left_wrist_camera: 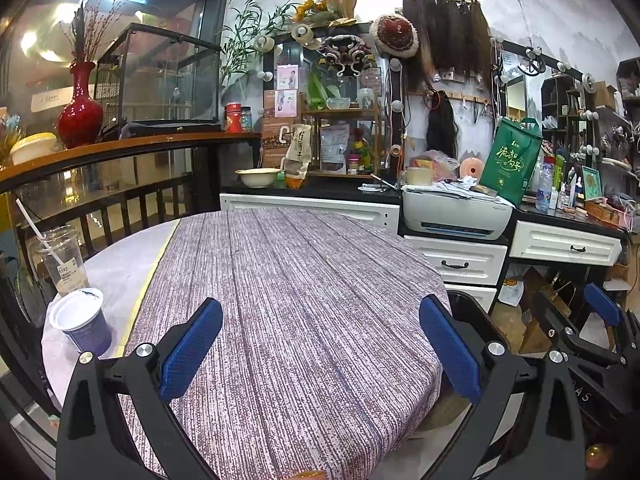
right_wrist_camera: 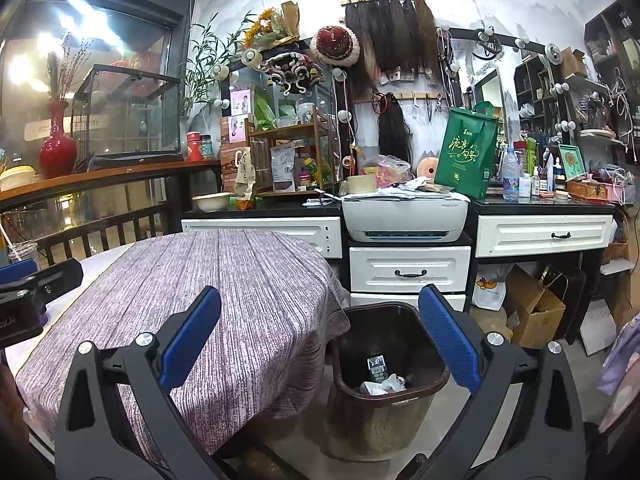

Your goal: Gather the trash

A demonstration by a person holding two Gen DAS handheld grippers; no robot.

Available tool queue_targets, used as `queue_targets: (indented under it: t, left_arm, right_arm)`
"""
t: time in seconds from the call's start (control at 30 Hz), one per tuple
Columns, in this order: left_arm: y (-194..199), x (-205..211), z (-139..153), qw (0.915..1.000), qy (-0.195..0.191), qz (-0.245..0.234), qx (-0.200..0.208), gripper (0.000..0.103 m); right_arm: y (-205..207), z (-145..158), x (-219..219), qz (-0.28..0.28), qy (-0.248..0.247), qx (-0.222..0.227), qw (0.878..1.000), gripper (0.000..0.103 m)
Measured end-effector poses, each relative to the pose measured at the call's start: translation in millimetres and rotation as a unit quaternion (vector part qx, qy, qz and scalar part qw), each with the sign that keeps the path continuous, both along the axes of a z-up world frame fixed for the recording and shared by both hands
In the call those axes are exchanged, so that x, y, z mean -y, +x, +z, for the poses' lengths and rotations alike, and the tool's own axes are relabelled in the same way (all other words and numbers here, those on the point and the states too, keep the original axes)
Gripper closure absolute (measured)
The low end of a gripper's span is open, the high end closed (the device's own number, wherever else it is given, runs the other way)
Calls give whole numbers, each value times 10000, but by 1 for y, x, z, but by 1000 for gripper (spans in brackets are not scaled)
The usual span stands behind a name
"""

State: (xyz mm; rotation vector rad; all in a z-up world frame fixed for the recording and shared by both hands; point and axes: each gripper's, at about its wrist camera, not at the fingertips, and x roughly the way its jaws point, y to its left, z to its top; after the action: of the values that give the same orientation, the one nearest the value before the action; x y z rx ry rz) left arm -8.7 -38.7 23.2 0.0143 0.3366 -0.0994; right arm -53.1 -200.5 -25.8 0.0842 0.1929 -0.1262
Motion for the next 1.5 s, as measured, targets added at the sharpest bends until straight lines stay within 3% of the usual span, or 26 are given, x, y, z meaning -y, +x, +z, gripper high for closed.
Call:
queue_targets:
  t: [1.5]
  left_arm:
    - [3, -3, -7, 9998, -36, -78, -199, 5]
  right_arm:
    - [6, -9, 4, 19, 31, -172, 9998, 6]
